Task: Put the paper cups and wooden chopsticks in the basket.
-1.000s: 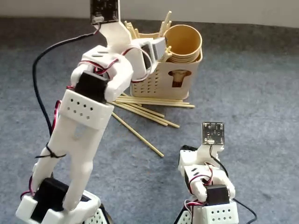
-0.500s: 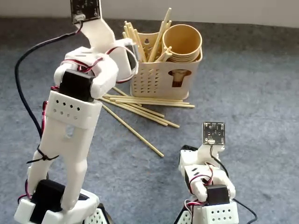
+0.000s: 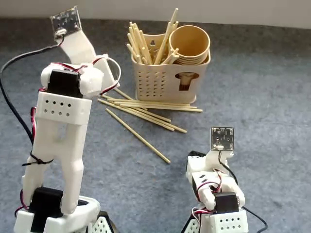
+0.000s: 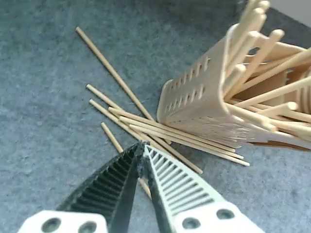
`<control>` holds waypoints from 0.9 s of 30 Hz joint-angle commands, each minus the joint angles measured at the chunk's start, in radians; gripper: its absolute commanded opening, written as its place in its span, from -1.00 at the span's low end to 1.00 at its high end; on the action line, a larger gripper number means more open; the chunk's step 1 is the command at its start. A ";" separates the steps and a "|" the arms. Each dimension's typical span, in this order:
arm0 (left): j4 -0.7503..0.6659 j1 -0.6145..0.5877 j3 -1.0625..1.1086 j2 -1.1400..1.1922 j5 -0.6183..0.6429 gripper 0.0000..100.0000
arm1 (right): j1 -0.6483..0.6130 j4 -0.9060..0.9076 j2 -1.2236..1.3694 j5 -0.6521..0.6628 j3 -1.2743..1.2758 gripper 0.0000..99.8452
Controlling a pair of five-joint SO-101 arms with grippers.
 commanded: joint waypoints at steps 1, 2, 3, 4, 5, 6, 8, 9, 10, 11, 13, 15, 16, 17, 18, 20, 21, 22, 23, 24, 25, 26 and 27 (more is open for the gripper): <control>-0.003 -0.030 0.097 -0.033 0.014 -0.97 | 0.013 0.004 -0.015 -0.006 0.148 -0.99; -0.005 -0.038 0.131 -0.033 0.014 -0.97 | 0.013 0.004 -0.015 -0.006 0.148 -0.99; -0.006 -0.045 0.165 -0.033 0.014 -0.97 | 0.013 0.004 -0.015 -0.006 0.148 -0.99; -0.018 -0.050 0.197 -0.033 0.014 -0.97 | 0.013 0.004 -0.015 -0.006 0.148 -0.99; -0.043 -0.054 0.229 -0.031 0.014 -0.97 | 0.013 0.004 -0.015 -0.006 0.148 -0.99; -0.071 -0.061 0.269 -0.031 0.014 -0.97 | 0.013 0.004 -0.015 -0.006 0.148 -0.99; -0.140 -0.061 0.357 -0.031 0.015 -0.89 | 0.013 0.004 -0.015 -0.008 0.148 -0.99; -0.173 -0.059 0.397 -0.031 0.015 -0.82 | 0.013 0.004 -0.015 -0.008 0.148 -0.99; -0.204 -0.058 0.435 -0.031 0.015 -0.74 | 0.013 0.004 -0.015 -0.008 0.148 -0.99; -0.227 -0.056 0.463 -0.031 0.023 -0.68 | 0.013 0.004 -0.015 -0.008 0.148 -0.99; -0.267 -0.058 0.503 -0.031 0.074 -0.62 | 0.013 0.004 -0.015 -0.008 0.148 -0.99; -0.298 -0.056 0.530 -0.030 0.083 -0.62 | 0.013 0.004 -0.015 -0.008 0.148 -0.99; -0.310 -0.053 0.541 -0.028 0.084 -0.62 | 0.013 0.004 -0.015 -0.008 0.148 -0.99; -0.322 -0.053 0.550 -0.018 0.086 -0.62 | 0.013 0.004 -0.015 -0.008 0.148 -0.99; -0.333 -0.053 0.552 0.002 0.086 -0.62 | 0.013 0.004 -0.015 -0.008 0.148 -0.99; -0.358 -0.058 0.550 0.064 0.086 -0.66 | 0.013 0.004 -0.015 -0.008 0.148 -0.99; -0.377 -0.059 0.550 0.101 0.086 -0.69 | 0.013 0.004 -0.015 -0.008 0.148 -0.99; -0.399 -0.059 0.549 0.139 0.086 -0.73 | 0.013 0.004 -0.015 -0.008 0.148 -0.99; -0.414 -0.059 0.538 0.174 0.086 -0.75 | 0.013 0.004 -0.015 -0.008 0.148 -0.99; -0.422 -0.059 0.522 0.211 0.086 -0.76 | 0.013 0.004 -0.015 -0.008 0.148 -0.99; -0.425 -0.059 0.503 0.243 0.086 -0.77 | 0.013 0.004 -0.015 -0.008 0.148 -0.99; -0.425 -0.058 0.479 0.271 0.086 -0.77 | 0.013 0.004 -0.015 -0.008 0.148 -0.99; -0.425 -0.056 0.458 0.298 0.086 -0.77 | 0.013 0.004 -0.015 -0.008 0.148 -0.99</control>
